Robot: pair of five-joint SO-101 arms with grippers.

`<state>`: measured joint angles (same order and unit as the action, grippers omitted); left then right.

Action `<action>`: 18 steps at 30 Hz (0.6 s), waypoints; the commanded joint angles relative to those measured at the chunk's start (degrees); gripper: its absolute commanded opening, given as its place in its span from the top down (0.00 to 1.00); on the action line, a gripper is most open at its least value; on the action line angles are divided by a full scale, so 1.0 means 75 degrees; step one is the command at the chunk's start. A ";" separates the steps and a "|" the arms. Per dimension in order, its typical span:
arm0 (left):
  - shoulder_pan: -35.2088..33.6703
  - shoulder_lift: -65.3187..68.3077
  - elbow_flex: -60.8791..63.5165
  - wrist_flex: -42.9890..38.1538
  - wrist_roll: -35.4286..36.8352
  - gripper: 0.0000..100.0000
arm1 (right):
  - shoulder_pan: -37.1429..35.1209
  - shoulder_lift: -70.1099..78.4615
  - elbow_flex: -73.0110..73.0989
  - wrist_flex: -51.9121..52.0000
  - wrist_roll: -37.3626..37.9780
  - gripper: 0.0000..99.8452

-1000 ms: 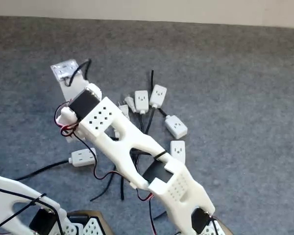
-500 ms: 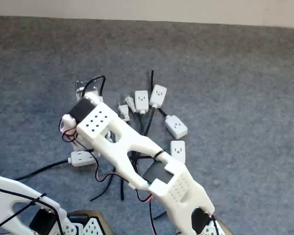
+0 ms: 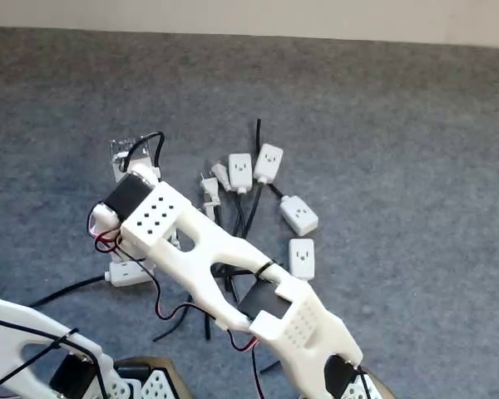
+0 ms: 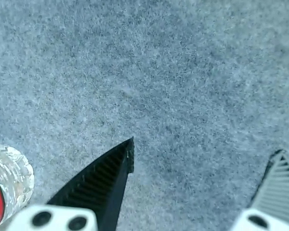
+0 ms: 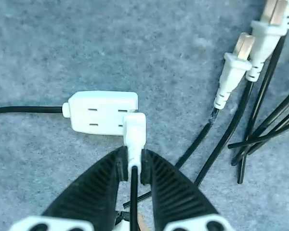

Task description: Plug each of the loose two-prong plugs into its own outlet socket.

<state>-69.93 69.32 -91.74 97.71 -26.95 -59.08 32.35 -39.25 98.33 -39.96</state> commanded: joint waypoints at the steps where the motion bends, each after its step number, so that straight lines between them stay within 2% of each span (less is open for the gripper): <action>1: 0.0111 -0.0111 -0.0358 0.0094 -0.0035 0.60 | -0.0287 -0.0639 -0.0381 0.0369 -0.0047 1.00; 18: 0.0029 -0.0111 -0.0358 0.0094 -0.0035 0.60 | -0.0170 -0.0580 -0.0346 0.0029 0.0281 1.00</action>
<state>-69.93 69.32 -91.74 98.07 -26.95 -61.45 32.35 -39.25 98.33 -38.99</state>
